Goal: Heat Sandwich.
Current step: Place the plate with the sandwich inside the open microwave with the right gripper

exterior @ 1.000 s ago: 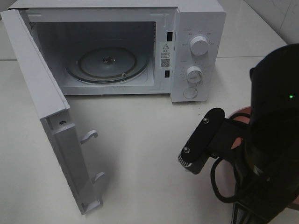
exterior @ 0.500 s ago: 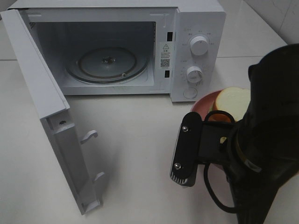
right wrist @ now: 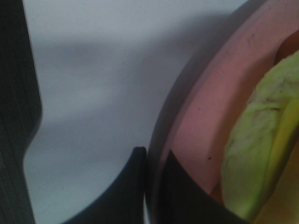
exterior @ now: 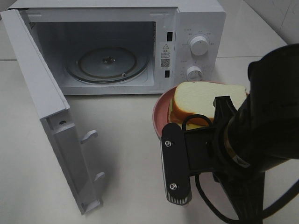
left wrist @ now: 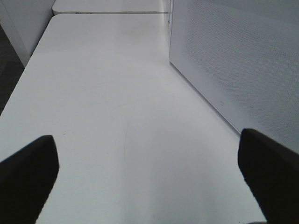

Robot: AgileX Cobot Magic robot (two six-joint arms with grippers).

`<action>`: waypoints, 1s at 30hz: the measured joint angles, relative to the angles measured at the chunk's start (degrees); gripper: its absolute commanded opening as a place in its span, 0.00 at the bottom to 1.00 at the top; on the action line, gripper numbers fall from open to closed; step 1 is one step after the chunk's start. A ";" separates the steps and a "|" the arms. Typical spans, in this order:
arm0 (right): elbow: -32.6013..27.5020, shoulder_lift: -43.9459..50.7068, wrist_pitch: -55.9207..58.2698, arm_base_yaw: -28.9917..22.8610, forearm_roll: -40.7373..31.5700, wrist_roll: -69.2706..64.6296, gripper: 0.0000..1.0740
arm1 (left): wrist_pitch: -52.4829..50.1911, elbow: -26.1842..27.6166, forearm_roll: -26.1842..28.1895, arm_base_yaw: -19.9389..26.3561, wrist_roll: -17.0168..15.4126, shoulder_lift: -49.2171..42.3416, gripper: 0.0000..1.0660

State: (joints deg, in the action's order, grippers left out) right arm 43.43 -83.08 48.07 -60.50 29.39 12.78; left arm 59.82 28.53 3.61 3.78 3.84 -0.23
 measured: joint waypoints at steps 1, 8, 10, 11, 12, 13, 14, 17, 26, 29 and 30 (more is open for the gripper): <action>0.00 0.00 0.00 0.00 0.00 0.00 0.03 | 0.00 0.00 0.00 0.00 0.00 0.00 0.97; 0.00 0.00 -3.67 0.00 -0.06 2.92 0.03 | 0.00 0.00 0.00 0.00 0.00 0.00 0.97; 0.00 0.00 -3.84 0.11 -0.06 5.50 0.02 | 0.00 0.00 0.00 0.00 0.00 0.00 0.97; 0.00 0.00 -3.90 0.34 -0.06 6.88 0.00 | 0.00 0.00 0.00 0.00 0.00 0.00 0.97; 0.00 0.00 -4.13 0.74 -0.06 8.25 0.00 | 0.00 0.00 0.00 0.00 0.00 0.00 0.97; 0.00 0.00 -4.64 1.15 -0.17 9.28 0.00 | 0.00 0.00 0.00 0.00 0.00 0.00 0.97; 0.00 0.00 -4.64 1.15 -0.17 9.28 0.00 | 0.00 0.00 0.00 0.00 0.00 0.00 0.97; 0.00 0.00 -6.99 3.50 -0.11 14.27 0.00 | 0.00 0.00 0.00 0.00 0.00 0.00 0.97; 0.00 -0.06 -13.46 8.08 -0.11 25.90 0.00 | 0.00 0.00 0.00 0.00 0.00 0.00 0.97; 0.00 -0.06 -14.67 9.80 -0.74 31.05 0.00 | 0.00 0.00 0.00 0.00 0.00 0.00 0.97; 0.00 -0.06 -15.01 10.31 -1.32 33.35 0.00 | 0.00 0.00 0.00 0.00 0.00 0.00 0.97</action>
State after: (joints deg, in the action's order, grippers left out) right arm 43.43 -83.14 33.06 -50.19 28.07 46.12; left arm 59.82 28.53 3.61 3.78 3.84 -0.23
